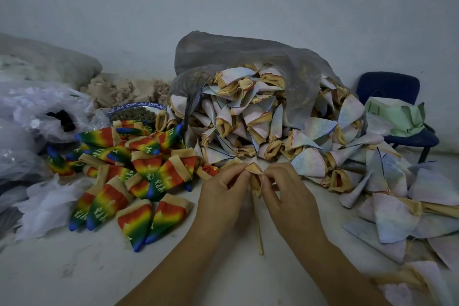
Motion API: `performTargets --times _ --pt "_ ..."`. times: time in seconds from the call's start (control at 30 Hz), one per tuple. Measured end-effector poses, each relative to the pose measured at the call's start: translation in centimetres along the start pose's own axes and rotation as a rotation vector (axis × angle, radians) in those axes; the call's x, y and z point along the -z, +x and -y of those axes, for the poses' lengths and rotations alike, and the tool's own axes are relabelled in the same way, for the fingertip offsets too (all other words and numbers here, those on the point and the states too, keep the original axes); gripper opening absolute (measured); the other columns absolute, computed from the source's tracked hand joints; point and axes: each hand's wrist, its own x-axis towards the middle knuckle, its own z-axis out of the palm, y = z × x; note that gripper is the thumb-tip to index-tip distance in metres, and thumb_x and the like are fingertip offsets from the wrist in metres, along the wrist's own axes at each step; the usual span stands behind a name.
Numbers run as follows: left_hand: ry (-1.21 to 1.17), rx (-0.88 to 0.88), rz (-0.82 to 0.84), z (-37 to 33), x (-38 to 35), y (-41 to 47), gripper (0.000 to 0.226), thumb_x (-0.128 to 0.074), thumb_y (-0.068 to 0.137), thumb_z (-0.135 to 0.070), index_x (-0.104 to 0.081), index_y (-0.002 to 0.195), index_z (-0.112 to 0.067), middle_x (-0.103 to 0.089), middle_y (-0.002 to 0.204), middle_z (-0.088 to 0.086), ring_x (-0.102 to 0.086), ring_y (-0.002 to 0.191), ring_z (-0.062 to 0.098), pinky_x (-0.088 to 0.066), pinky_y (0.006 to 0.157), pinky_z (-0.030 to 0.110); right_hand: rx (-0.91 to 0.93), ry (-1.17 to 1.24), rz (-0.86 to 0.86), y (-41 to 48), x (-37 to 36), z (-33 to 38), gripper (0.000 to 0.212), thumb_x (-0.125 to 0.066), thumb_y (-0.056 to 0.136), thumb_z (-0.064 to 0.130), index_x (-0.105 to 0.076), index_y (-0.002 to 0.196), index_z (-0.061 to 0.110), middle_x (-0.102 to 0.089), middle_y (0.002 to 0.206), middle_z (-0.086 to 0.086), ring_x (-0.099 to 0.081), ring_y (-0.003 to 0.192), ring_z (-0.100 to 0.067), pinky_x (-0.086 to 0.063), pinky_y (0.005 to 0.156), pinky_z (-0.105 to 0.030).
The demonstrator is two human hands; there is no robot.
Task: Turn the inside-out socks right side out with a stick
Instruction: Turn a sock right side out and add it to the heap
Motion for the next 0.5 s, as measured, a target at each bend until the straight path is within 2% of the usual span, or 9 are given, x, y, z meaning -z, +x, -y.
performTargets --times 0.07,0.17,0.23,0.33,0.43,0.5 --pt "-0.066 0.042 -0.005 0.11 -0.05 0.07 0.032 -0.058 0.098 -0.022 -0.066 0.085 -0.050 -0.069 0.079 -0.027 -0.062 0.072 -0.009 -0.048 0.064 0.007 -0.029 -0.017 0.005 0.03 -0.04 -0.05 0.010 -0.053 0.094 0.017 -0.059 0.089 0.010 -0.056 0.094 0.000 -0.058 0.075 -0.017 -0.053 0.056 -0.038" --pt "-0.183 0.143 0.030 0.15 -0.05 0.19 0.022 -0.058 0.098 -0.024 -0.067 0.086 -0.041 -0.060 0.053 -0.010 -0.050 0.043 -0.002 -0.038 0.044 0.009 -0.077 0.002 -0.028 0.13 -0.02 -0.22 0.008 -0.053 0.093 0.016 -0.055 0.086 0.013 -0.053 0.091 0.001 -0.057 0.072 -0.017 -0.051 0.053 -0.038" --pt "-0.256 0.226 0.097 0.20 -0.16 0.26 0.016 -0.058 0.098 -0.024 -0.070 0.092 -0.032 -0.054 0.049 -0.005 -0.045 0.042 0.002 -0.036 0.043 0.011 -0.124 0.026 -0.057 0.22 0.06 -0.44 0.008 -0.053 0.093 0.017 -0.053 0.086 0.014 -0.052 0.089 0.002 -0.056 0.072 -0.015 -0.050 0.052 -0.037" --pt "-0.485 0.365 0.240 0.06 0.04 0.38 0.017 -0.055 0.098 -0.016 -0.070 0.103 -0.009 -0.051 0.055 -0.001 -0.042 0.048 0.007 -0.036 0.047 0.016 -0.164 0.072 -0.103 0.30 0.08 -0.78 0.008 -0.052 0.092 0.015 -0.051 0.084 0.016 -0.050 0.084 0.004 -0.053 0.071 -0.012 -0.049 0.054 -0.032" --pt "-0.656 0.427 0.413 -0.27 0.29 0.29 0.016 -0.053 0.096 -0.016 -0.066 0.092 -0.007 -0.049 0.059 0.000 -0.040 0.053 0.009 -0.034 0.051 0.019 -0.223 0.234 -0.073 0.32 -0.01 -0.85 0.011 -0.051 0.093 0.014 -0.049 0.081 0.014 -0.052 0.081 0.002 -0.052 0.074 -0.008 -0.044 0.059 -0.022" --pt "-0.732 0.439 0.446 -0.34 0.21 0.22 0.018 -0.052 0.094 -0.021 -0.062 0.085 -0.009 -0.048 0.062 0.001 -0.038 0.054 0.009 -0.032 0.053 0.021 -0.226 0.308 -0.027 0.26 -0.20 -0.76 0.014 -0.049 0.095 0.015 -0.050 0.081 0.012 -0.054 0.080 -0.003 -0.052 0.072 -0.009 -0.041 0.058 -0.015"
